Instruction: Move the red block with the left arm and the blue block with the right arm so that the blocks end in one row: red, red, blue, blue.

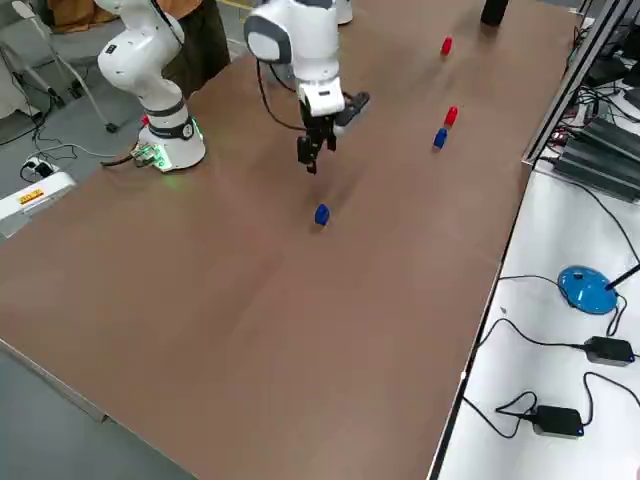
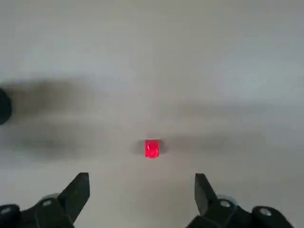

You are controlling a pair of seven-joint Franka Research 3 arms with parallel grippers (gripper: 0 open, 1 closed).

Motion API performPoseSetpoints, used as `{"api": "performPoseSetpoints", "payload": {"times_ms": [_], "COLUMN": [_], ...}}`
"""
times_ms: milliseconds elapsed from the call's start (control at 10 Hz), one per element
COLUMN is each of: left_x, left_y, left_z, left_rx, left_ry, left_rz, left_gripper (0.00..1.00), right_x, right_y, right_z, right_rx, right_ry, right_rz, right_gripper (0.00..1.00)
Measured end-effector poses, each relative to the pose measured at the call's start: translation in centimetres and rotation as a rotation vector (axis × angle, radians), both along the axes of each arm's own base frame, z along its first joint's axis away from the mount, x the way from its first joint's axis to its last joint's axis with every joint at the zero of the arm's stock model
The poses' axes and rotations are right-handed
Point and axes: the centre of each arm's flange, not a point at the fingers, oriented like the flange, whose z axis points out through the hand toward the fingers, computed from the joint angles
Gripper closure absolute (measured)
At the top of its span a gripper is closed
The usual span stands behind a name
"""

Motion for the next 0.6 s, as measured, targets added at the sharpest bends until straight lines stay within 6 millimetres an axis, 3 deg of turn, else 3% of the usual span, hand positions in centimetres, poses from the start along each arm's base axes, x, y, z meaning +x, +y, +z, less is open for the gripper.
{"api": "performPoseSetpoints", "payload": {"times_ms": [300, 600], "left_x": [-2.6, -2.7], "left_y": [-0.5, 0.2], "left_z": [-10.0, -18.2], "left_rx": [0.034, 0.027], "left_ry": [0.008, 0.11], "left_rz": [-0.047, -0.036], "left_gripper": [0.04, 0.07], "right_x": [1.2, 1.5], "right_y": [0.0, 0.1], "right_z": [-7.4, -11.3], "right_rx": [-0.025, -0.037], "right_ry": [0.01, 0.022], "right_rz": [0.001, 0.009], "right_gripper": [0.06, 0.14]}}
